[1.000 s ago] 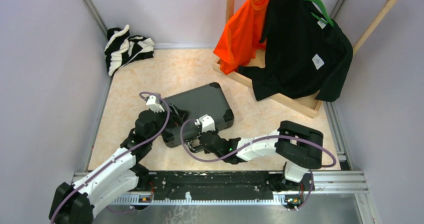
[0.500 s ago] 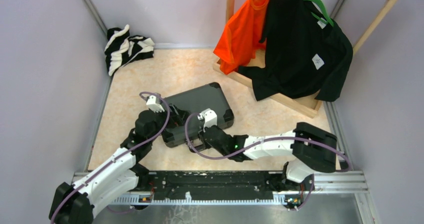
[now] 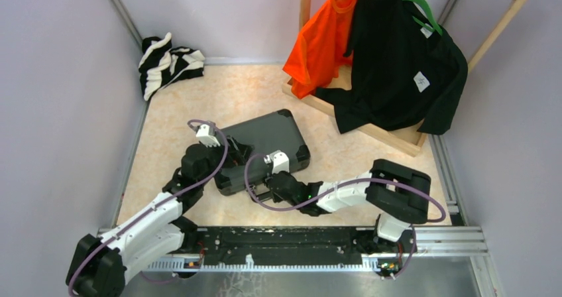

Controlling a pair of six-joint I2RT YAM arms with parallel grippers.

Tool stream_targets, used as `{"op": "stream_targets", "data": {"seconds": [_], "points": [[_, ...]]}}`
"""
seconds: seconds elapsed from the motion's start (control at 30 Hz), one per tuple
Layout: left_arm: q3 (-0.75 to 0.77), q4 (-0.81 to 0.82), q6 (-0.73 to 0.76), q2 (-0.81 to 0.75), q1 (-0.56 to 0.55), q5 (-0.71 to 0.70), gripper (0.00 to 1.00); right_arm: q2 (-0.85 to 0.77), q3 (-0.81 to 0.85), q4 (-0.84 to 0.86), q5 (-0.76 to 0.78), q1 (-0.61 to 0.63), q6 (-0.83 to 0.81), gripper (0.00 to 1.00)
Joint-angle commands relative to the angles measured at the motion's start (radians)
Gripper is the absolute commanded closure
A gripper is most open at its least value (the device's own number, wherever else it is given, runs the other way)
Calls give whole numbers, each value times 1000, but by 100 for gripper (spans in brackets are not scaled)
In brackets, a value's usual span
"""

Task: Pack up texas hold em set

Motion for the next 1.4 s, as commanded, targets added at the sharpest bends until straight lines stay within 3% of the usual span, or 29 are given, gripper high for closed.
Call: {"op": "stream_targets", "data": {"seconds": [0.0, 0.53, 0.8, 0.97, 1.07, 1.2, 1.37], "points": [[-47, -199, 12, 146, 9, 34, 1, 34, -28, 78, -14, -40, 47, 100], [-62, -187, 18, 149, 17, 37, 1, -188, 24, -13, -18, -12, -49, 100], [-64, -189, 17, 146, 18, 38, 1, -73, -25, 67, -60, -12, 35, 100], [-67, -176, 18, 164, 21, 48, 1, 144, -17, 115, -59, -39, 65, 100], [-64, -172, 21, 173, 23, 57, 1, 189, -7, 129, -29, -51, 54, 100], [-69, -169, 28, 167, 29, 61, 1, 114, 13, 88, -6, -52, 2, 100], [-71, -165, 22, 161, 30, 68, 1, -97, 31, 30, 1, -16, -57, 100]]}}
